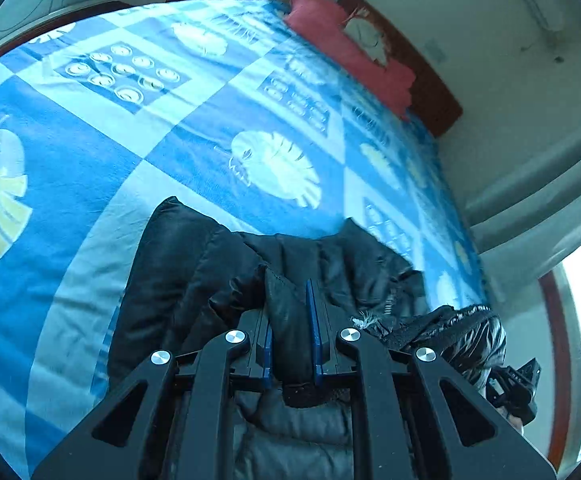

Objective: Fold large clothes

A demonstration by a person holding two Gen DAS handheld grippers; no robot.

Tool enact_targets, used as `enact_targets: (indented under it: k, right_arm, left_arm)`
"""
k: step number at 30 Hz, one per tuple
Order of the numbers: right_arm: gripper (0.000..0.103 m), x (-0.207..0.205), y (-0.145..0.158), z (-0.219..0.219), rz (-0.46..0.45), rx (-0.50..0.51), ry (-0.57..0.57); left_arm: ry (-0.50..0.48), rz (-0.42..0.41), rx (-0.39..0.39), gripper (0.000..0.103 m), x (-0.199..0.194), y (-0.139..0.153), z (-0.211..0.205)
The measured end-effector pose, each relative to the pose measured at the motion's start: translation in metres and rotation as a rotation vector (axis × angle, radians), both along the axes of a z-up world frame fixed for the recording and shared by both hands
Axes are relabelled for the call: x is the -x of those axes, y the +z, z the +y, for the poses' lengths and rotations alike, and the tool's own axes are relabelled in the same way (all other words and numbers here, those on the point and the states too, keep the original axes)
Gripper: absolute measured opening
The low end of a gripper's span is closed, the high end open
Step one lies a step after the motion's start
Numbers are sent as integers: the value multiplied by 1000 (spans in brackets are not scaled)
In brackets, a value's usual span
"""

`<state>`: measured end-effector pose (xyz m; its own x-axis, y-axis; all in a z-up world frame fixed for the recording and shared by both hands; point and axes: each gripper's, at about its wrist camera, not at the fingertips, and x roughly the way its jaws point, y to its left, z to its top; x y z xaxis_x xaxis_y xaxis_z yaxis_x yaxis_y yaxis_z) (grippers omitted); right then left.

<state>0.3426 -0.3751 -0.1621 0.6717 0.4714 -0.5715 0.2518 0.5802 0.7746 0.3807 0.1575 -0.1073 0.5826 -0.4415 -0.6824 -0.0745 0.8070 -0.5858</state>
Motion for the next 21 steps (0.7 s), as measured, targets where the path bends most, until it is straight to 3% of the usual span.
enact_targets:
  k: [6,9,11,13,17,19,21]
  right_arm:
    - [16,0,-24,-5,-12,-49,-23]
    - [33,3,-23,-7,-49,-78,-18]
    - [55,5,-18,-7,-80,-89,-23]
    - [58,7,-10,-4,-84,-60,-14]
    - [60,16,7,0,-108,2,-3]
    - [60,26,17,1,-140,27,-9]
    - [60,30,27,5,-147,93,-16]
  left_arm:
    - [-14,-13,1,20,-7,-9,-5]
    - [-12,-21,41,25,-9,-8,-4]
    - [-17,-37,85,43,-7,-5,-1]
    - [-4,-61,145,80,-2,2,3]
    - [21,-139,188,84,10,28,8]
    - [17,-165,160,84,15,38,6]
    - [-15,-189,79,84,19,45,-3]
